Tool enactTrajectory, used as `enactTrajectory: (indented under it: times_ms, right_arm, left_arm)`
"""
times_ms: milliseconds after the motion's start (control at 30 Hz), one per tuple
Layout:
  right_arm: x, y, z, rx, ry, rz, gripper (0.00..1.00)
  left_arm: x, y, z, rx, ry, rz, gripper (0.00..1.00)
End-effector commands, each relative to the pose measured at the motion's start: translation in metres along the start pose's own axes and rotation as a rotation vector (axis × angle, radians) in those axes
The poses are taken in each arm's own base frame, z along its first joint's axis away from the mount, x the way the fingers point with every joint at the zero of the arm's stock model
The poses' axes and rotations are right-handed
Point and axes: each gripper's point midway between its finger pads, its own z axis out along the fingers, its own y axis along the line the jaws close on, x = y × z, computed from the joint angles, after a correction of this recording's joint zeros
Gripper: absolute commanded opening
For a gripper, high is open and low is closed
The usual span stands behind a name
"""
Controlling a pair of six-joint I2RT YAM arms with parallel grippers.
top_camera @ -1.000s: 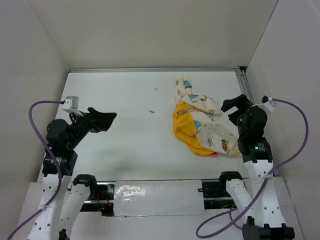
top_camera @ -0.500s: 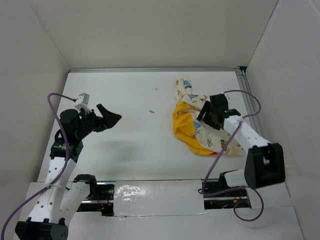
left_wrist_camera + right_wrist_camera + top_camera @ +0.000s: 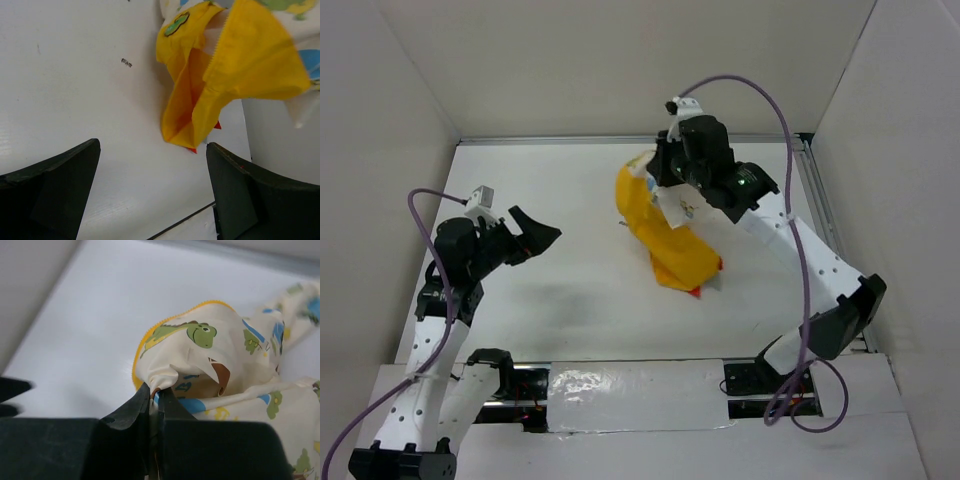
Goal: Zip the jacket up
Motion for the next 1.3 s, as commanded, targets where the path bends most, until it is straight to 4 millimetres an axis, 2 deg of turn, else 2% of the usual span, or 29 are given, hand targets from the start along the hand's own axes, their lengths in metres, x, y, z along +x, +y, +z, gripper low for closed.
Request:
enactTrajectory:
  times_ms: [0,33,67,100,167,200,267,300,333,367,400,467,500,567,600,700,800,833,967,1000,1100,1200,1267]
  right_arm:
    - [-0.074,0.068,-0.074,-0.223,-0.202,-0.165,0.0]
    - [-0.076,0.083,-0.084,-0.271,-0.216,-0.187,0.0]
    - [-0.09,0.087,-0.098,-0.286,-0.265,-0.183,0.0]
    - [-0.094,0.088,-0.104,-0.293,-0.282,-0.175,0.0]
    - [-0.094,0.074,-0.115,-0.266,-0.319,-0.147,0.0]
    - [-0.083,0.052,-0.113,-0.214,-0.324,-0.113,0.0]
    - [-0.065,0.022,-0.108,-0.135,-0.315,-0.081,0.0]
    - [-0.057,0.005,-0.113,-0.097,-0.319,-0.056,0.01]
    - [-0.017,-0.029,-0.092,-0.007,-0.219,-0.037,0.03]
    - [0.003,-0.049,-0.086,0.055,-0.178,-0.001,0.06]
    - [0.05,-0.071,-0.075,0.106,-0.072,0.035,0.21]
    - [0.092,-0.096,-0.068,0.168,0.009,0.082,0.38]
    - [0.128,-0.108,-0.064,0.203,0.075,0.121,0.53]
    - [0.152,-0.122,-0.064,0.253,0.112,0.161,0.77]
    - [0.165,-0.128,-0.065,0.275,0.134,0.189,0.99]
    - [0.166,-0.141,-0.071,0.335,0.125,0.256,1.0]
    - [0.162,-0.15,-0.076,0.388,0.104,0.32,1.0]
    - [0.162,-0.152,-0.076,0.403,0.105,0.338,1.0]
    - [0.168,-0.182,-0.082,0.555,0.117,0.442,1.0]
    - [0.169,-0.184,-0.081,0.556,0.12,0.448,1.0]
    - [0.167,-0.184,-0.072,0.503,0.132,0.451,1.0]
    - [0.173,-0.194,-0.061,0.522,0.149,0.445,1.0]
    - [0.186,-0.202,-0.051,0.544,0.192,0.437,1.0]
  left_arm:
    - [-0.02,-0.018,-0.015,0.005,-0.068,-0.024,0.99]
    - [-0.021,-0.02,-0.018,0.001,-0.068,-0.03,0.99]
    - [-0.022,-0.02,-0.02,-0.005,-0.073,-0.035,0.99]
    - [-0.025,-0.023,-0.023,-0.004,-0.087,-0.038,0.99]
    - [-0.026,-0.022,-0.027,-0.011,-0.098,-0.043,0.99]
    - [-0.026,-0.023,-0.028,-0.006,-0.104,-0.037,0.99]
    - [-0.025,-0.025,-0.028,0.008,-0.105,-0.027,0.99]
    - [-0.024,-0.026,-0.028,0.014,-0.098,-0.029,0.99]
    - [-0.024,-0.027,-0.029,0.015,-0.097,-0.031,0.99]
    - [-0.024,-0.026,-0.028,0.011,-0.091,-0.038,0.99]
    - [-0.025,-0.026,-0.027,0.007,-0.091,-0.039,0.99]
    - [-0.025,-0.023,-0.025,-0.021,-0.074,-0.058,0.99]
    - [-0.024,-0.021,-0.024,-0.035,-0.063,-0.071,0.99]
    - [-0.021,-0.014,-0.02,-0.081,-0.028,-0.1,0.99]
    - [-0.018,-0.01,-0.018,-0.1,-0.01,-0.115,0.99]
    - [-0.002,0.005,-0.006,-0.165,0.08,-0.186,0.99]
    - [0.03,0.009,0.011,-0.131,0.247,-0.206,0.99]
    - [0.047,0.015,0.019,-0.135,0.323,-0.209,0.99]
    - [0.114,-0.002,0.024,-0.006,0.609,-0.176,0.99]
    - [0.137,-0.01,0.02,0.041,0.687,-0.138,0.99]
    - [0.17,-0.027,0.005,0.131,0.803,-0.098,0.99]
    - [0.21,-0.022,-0.015,0.133,0.91,-0.095,0.99]
    - [0.229,-0.027,-0.03,0.165,0.982,-0.086,0.99]
